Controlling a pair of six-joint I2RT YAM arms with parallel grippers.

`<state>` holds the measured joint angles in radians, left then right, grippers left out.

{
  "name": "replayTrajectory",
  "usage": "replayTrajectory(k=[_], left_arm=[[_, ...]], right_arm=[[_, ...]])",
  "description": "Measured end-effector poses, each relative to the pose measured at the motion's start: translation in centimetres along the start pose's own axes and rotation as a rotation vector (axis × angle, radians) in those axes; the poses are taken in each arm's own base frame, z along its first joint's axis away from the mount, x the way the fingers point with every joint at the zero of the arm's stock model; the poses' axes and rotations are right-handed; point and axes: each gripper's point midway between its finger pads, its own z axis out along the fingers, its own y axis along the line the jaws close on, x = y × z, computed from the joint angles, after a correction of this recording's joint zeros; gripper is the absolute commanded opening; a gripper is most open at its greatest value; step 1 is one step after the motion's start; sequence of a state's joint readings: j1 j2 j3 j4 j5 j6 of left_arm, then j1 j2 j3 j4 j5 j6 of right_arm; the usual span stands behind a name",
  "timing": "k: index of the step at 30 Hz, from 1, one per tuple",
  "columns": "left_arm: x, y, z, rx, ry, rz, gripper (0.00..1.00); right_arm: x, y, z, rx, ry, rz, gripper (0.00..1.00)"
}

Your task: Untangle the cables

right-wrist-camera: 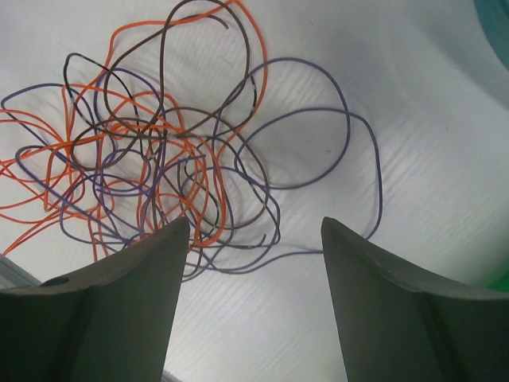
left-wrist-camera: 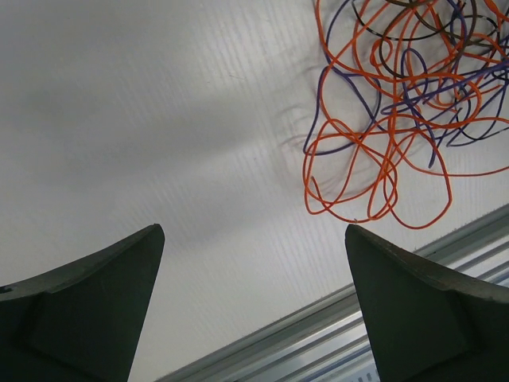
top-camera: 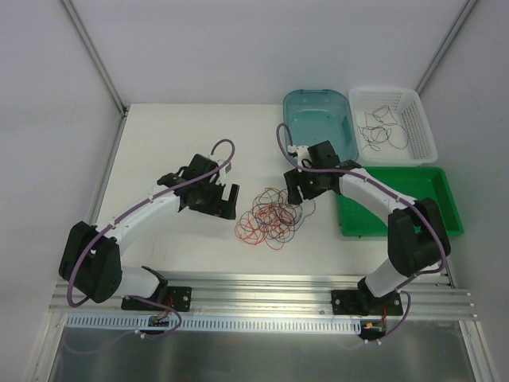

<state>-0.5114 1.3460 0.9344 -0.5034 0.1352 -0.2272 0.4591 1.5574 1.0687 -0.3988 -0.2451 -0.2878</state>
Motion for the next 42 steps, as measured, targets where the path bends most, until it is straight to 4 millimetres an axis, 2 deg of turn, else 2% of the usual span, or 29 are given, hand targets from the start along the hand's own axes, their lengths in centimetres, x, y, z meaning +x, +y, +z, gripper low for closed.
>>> replayTrajectory(k=[6, 9, 12, 13, 16, 18, 19, 21, 23, 26, 29, 31, 33, 34, 37, 39, 42], left_arm=[[0.5, -2.4, 0.3, 0.076, 0.016, 0.041, 0.99], [0.2, -3.4, 0.4, 0.118, 0.008, 0.043, 0.99], [-0.1, -4.5, 0.7, 0.165, -0.003, 0.042, 0.99], [-0.2, -4.8, 0.8, 0.177, -0.003, 0.040, 0.99], [-0.2, -5.6, 1.2, 0.203, 0.002, 0.035, 0.99], [-0.1, -5.8, 1.3, 0.209, 0.004, 0.036, 0.99], [-0.1, -5.8, 1.4, 0.208, 0.004, 0.035, 0.99], [-0.3, -5.7, 1.4, 0.203, -0.002, 0.034, 0.99], [-0.4, -5.6, 1.4, 0.195, -0.008, 0.034, 0.99], [-0.8, -5.4, 1.0, 0.183, -0.033, 0.036, 0.99], [-1.4, -5.6, 0.0, 0.187, -0.073, 0.043, 0.99], [-1.7, -5.7, -0.5, 0.189, -0.093, 0.046, 0.99], [-2.0, -5.7, -0.9, 0.190, -0.109, 0.048, 0.99], [-2.1, -5.8, -1.0, 0.192, -0.114, 0.049, 0.99], [-2.3, -5.9, -1.4, 0.198, -0.130, 0.052, 0.99], [-2.4, -6.0, -1.6, 0.203, -0.145, 0.055, 0.99], [-2.5, -6.0, -2.0, 0.212, -0.167, 0.059, 0.99]], right_arm=[[0.1, 0.3, 2.9, -0.027, 0.042, -0.029, 0.68], [0.0, 0.5, 3.8, -0.038, 0.047, -0.034, 0.62], [-0.3, 0.9, 4.9, -0.049, 0.044, -0.044, 0.46], [-0.3, 1.1, 5.1, -0.052, 0.041, -0.049, 0.31], [-0.4, 1.7, 5.3, -0.059, 0.038, -0.061, 0.09], [-0.7, 2.2, 5.3, -0.058, 0.032, -0.072, 0.06], [-0.8, 2.2, 5.2, -0.049, 0.029, -0.078, 0.02], [-1.1, 2.5, 4.3, -0.024, 0.019, -0.095, 0.01], [-2.1, 3.3, 2.4, 0.003, -0.011, -0.121, 0.01], [-5.8, 5.3, -2.4, 0.028, -0.125, -0.167, 0.01], [-11.2, 7.9, -9.0, 0.064, -0.311, -0.214, 0.01], [-14.4, 10.0, -14.3, 0.076, -0.450, -0.237, 0.01], [-16.6, 12.1, -19.5, 0.068, -0.581, -0.253, 0.01], [-17.3, 12.9, -21.8, 0.061, -0.637, -0.255, 0.01], [-18.0, 14.1, -27.1, 0.041, -0.762, -0.244, 0.01], [-17.8, 14.1, -29.0, 0.039, -0.804, -0.230, 0.01], [-17.6, 13.9, -30.1, 0.044, -0.828, -0.208, 0.01]])
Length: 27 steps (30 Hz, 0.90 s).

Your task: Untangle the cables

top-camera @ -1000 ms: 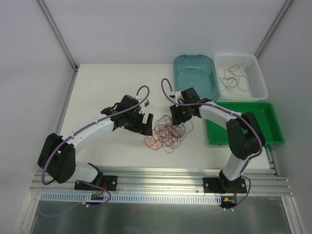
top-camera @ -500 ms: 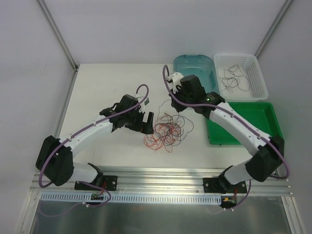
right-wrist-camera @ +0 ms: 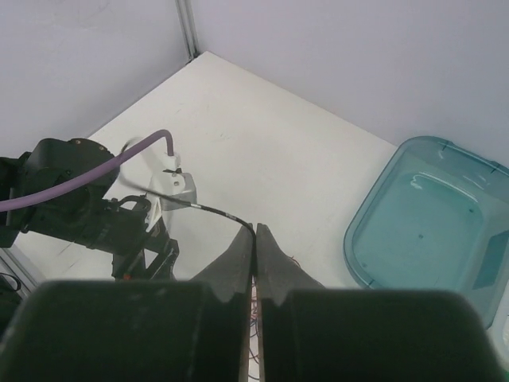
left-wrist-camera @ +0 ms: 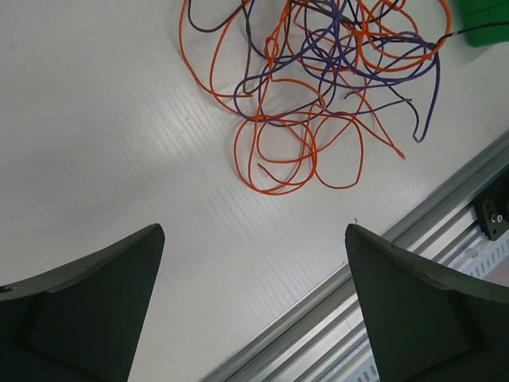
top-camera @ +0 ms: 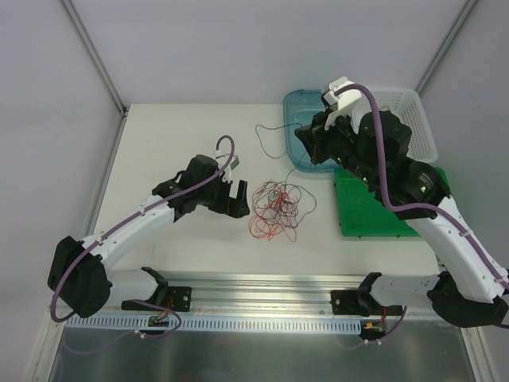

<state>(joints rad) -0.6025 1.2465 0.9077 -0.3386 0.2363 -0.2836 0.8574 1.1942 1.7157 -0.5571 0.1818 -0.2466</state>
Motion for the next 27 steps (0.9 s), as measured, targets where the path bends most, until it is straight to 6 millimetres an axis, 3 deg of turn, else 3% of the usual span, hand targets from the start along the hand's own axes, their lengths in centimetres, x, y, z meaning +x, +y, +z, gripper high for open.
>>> replayTrajectory(k=[7, 14, 22, 27], left_arm=[[-0.1, -0.1, -0.1, 0.008, -0.025, 0.005, 0.99], [-0.4, -0.3, 0.7, 0.022, -0.031, -0.016, 0.97], [0.3, -1.6, 5.1, 0.045, 0.020, -0.067, 0.92], [-0.1, -2.7, 8.7, 0.030, 0.033, -0.038, 0.82]], right_arm=[[1.1, -0.1, 0.4, 0.024, 0.026, 0.008, 0.01], [0.8, -0.3, -0.1, 0.035, 0.016, 0.024, 0.01], [0.9, -0.5, -1.9, 0.029, 0.002, 0.047, 0.01], [1.4, -0.5, -3.0, 0.018, 0.000, 0.061, 0.01]])
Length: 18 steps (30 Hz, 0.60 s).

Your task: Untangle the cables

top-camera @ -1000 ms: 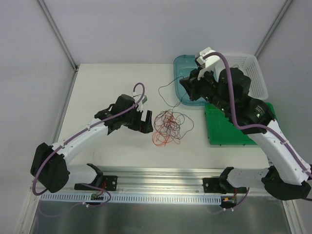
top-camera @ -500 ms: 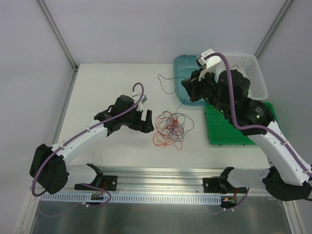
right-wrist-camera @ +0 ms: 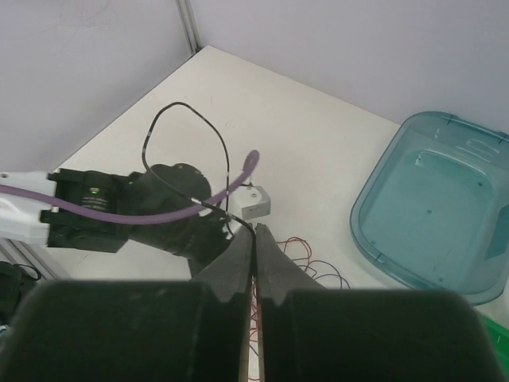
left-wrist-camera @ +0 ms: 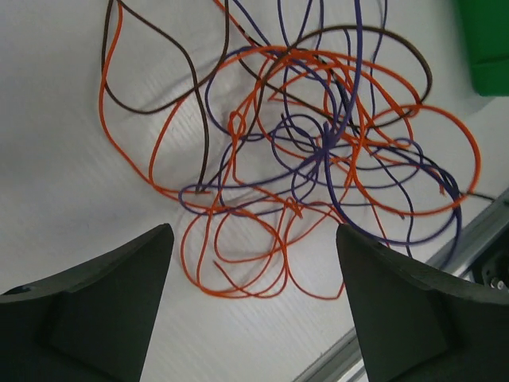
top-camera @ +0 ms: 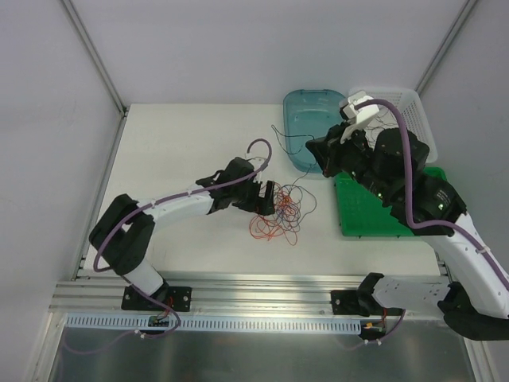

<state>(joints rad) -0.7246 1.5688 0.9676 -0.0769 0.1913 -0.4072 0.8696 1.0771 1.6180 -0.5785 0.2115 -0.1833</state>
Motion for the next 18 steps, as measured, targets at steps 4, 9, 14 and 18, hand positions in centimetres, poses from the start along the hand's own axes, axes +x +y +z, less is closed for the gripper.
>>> replayTrajectory(k=[4, 9, 14, 18], left_arm=[[-1.1, 0.4, 3.2, -0.051, -0.014, 0.001, 0.62], [-1.2, 3.4, 5.1, -0.197, -0.042, -0.048, 0.05], [-1.5, 6.5, 4.7, -0.349, -0.086, -0.097, 0.00], [-0.9, 10.7, 3.2, -0.485, -0.080, -0.185, 0.00]], right_arm=[[0.3, 0.3, -0.5, -0.020, 0.002, 0.011, 0.01], [0.4, 0.0, -2.0, -0.021, 0.004, 0.011, 0.01], [0.6, -1.2, -5.0, 0.008, 0.002, 0.007, 0.01], [0.7, -3.1, -7.9, 0.072, 0.002, -0.011, 0.01]])
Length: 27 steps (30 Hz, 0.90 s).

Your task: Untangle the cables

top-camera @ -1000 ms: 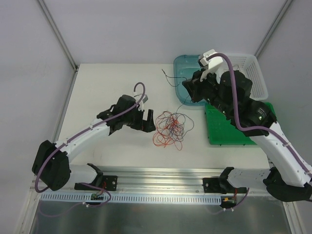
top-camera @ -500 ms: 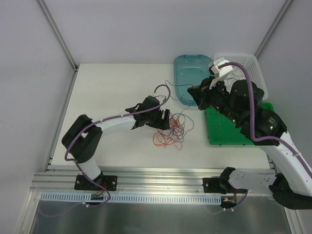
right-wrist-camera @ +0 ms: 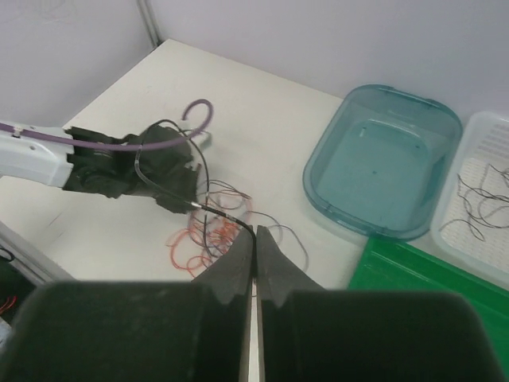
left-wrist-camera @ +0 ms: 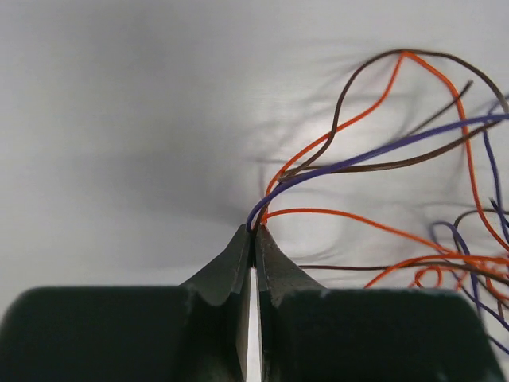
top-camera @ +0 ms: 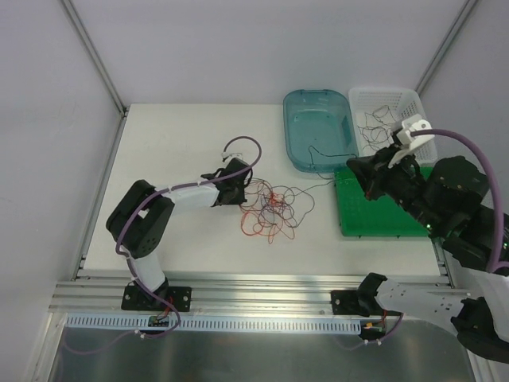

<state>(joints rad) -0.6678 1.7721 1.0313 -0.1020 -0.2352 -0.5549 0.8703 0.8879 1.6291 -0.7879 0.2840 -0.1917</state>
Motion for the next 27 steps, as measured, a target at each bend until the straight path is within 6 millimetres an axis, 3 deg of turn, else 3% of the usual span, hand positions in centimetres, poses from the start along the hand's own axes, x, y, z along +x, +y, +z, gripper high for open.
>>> replayTrajectory(k=[6, 11, 19, 22, 24, 27], left_arm=[[0.8, 8.5, -2.1, -0.212, 0.020, -0.122, 0.00], [0.8, 13.7, -5.0, -0.338, -0.012, -0.218, 0.00], [2.3, 20.2, -7.5, -0.495, -0.003, -0.354, 0.00], [2.7, 21.7, -8.0, -0.530, 0.005, -0.406, 0.01], [2.8, 21.5, -8.2, -0.513, 0.011, -0.418, 0.08], [2.2, 20.3, -8.9, -0.442, -0.005, -0.430, 0.28]], right_arm=[[-0.5, -3.7, -4.6, 0.131, -0.037, -0.019, 0.01], [-1.0, -6.7, -8.6, 0.238, -0.091, -0.015, 0.01], [-0.3, -8.5, -10.6, 0.305, -0.091, -0.019, 0.01], [-0.3, -8.5, -10.8, 0.300, -0.100, -0.014, 0.01], [-0.1, -8.4, -10.9, 0.295, -0.103, -0.013, 0.01], [0.7, -8.2, -10.2, 0.291, -0.075, -0.026, 0.01]])
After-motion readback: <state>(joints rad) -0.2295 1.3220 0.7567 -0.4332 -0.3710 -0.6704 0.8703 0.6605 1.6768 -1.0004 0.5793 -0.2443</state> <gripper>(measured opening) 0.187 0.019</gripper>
